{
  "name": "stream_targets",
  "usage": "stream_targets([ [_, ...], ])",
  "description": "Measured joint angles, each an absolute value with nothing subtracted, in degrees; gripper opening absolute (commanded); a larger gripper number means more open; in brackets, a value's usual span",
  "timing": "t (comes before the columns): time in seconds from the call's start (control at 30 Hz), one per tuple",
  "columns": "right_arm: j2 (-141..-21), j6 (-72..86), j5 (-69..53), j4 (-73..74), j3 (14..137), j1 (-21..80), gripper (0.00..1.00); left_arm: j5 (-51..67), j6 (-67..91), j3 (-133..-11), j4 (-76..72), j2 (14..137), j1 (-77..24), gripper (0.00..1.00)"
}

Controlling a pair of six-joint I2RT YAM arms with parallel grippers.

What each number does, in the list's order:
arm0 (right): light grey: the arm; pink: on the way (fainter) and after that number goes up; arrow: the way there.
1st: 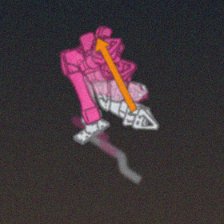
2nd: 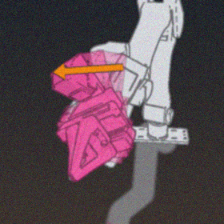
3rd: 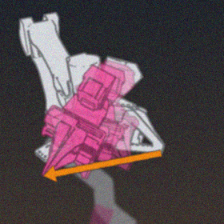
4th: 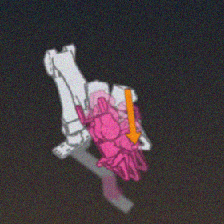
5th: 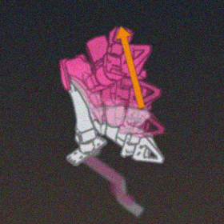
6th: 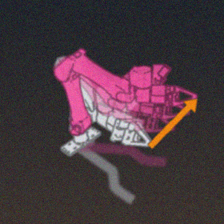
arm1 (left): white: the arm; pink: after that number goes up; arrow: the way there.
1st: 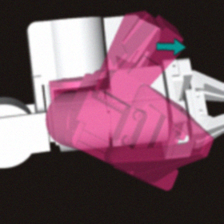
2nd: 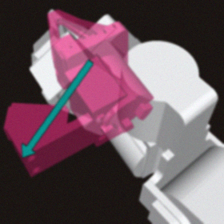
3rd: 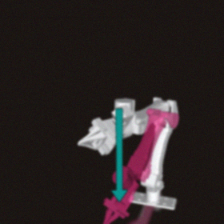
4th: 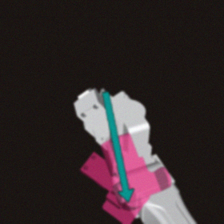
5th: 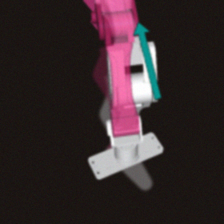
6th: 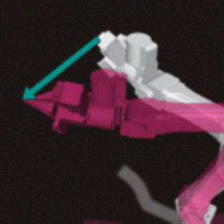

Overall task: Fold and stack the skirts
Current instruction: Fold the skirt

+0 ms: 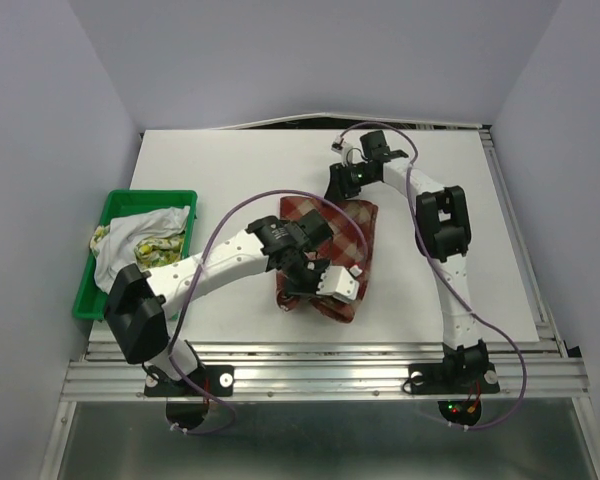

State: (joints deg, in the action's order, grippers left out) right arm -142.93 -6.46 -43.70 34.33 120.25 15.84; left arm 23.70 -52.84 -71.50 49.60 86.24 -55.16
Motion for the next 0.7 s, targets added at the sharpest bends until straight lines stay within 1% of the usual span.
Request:
stream_targets([
  [0.17,-142.0,-10.2,-49.5,35.2,116.0,17.4,0.38,25.6,-55.1,-81.7,57.0,93.1,-54.4,0.0],
  [0.27,-139.9,-12.0,-51.8,36.1,112.2,18.6,0.32,26.3,-56.1,-85.8,59.8,96.3,-53.2,0.0],
  [0.47,-137.1,-14.9,-55.4,37.9,106.1,20.4,0.31,26.5,-57.8,-91.6,62.1,100.6,-48.4,0.0],
  [0.7,-135.1,-16.6,-58.2,39.7,101.4,22.3,0.31,25.2,-59.7,-94.7,61.3,104.8,-44.6,0.02],
])
